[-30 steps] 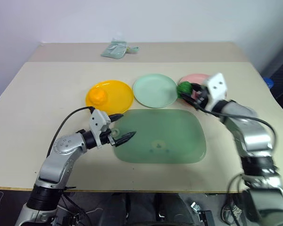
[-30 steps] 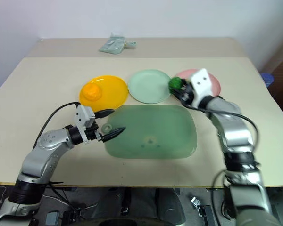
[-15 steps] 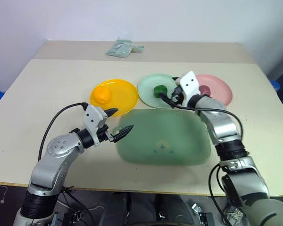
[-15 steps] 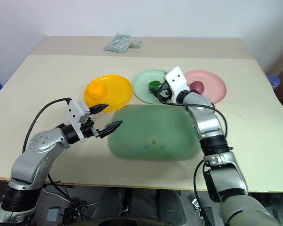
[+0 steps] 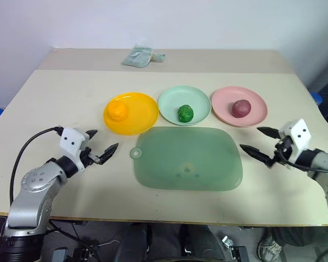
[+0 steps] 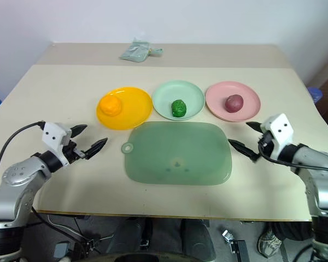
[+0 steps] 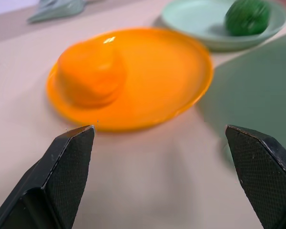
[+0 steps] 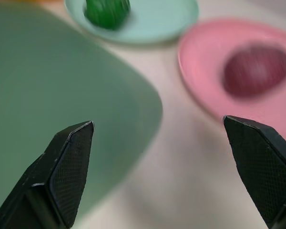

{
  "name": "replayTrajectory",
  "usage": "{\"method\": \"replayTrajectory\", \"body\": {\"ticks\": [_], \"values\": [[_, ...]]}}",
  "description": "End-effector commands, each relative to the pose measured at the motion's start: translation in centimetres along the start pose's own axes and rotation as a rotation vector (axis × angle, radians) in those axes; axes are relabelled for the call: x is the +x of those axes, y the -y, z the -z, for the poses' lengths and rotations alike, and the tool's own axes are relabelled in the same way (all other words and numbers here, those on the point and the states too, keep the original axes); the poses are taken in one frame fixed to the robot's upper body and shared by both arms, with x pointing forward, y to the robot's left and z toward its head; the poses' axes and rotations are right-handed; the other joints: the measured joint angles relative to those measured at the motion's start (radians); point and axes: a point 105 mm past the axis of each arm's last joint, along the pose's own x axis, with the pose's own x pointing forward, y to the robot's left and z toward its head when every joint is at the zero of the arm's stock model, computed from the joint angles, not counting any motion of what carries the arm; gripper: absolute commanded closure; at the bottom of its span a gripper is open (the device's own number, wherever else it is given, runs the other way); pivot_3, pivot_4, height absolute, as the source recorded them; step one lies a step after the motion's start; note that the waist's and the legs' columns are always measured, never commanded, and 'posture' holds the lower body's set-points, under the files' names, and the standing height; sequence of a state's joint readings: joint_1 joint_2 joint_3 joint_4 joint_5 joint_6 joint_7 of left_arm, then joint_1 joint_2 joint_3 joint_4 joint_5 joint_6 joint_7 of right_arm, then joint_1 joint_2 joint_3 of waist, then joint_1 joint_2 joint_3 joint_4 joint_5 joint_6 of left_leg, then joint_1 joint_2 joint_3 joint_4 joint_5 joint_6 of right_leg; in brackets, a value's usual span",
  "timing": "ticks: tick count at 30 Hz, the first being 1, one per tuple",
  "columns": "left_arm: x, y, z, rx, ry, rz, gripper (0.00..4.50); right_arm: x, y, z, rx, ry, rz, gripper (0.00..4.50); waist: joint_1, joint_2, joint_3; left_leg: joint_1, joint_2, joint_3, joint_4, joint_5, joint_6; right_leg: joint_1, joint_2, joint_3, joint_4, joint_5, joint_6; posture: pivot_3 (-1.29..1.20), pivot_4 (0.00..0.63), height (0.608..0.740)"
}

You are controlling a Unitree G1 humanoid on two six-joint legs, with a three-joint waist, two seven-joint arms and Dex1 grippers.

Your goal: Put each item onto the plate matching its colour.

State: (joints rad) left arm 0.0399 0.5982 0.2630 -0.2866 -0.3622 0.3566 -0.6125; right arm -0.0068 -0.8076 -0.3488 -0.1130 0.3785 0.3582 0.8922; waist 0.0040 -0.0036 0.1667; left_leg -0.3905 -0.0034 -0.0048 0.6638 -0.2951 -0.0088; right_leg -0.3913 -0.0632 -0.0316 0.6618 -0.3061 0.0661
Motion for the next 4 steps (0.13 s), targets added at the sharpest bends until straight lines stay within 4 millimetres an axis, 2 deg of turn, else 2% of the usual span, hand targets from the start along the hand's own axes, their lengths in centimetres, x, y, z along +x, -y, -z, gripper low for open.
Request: {"method": "replayTrajectory", "body": {"ticks": [1, 4], "values": [[-0.61, -0.47, -1.06, 0.043, 0.042, -0.017, 0.0, -0.73, 0.81, -1.36, -0.041, 0.036, 0.029, 0.07, 0.002, 0.0, 0.0, 0.0, 0.0, 0.0, 0.0, 0.0, 0.0, 0.0, 0.0, 0.0, 0.0, 0.0, 0.0, 0.0, 0.15, 0.74], [-0.75, -0.45, -0.83, 0.041, 0.041, -0.022, 0.0, -0.44, 0.92, -1.62, -0.036, 0.042, 0.03, 0.07, 0.004, 0.0, 0.0, 0.0, 0.0, 0.0, 0.0, 0.0, 0.0, 0.0, 0.0, 0.0, 0.0, 0.0, 0.0, 0.0, 0.15, 0.74]]}}
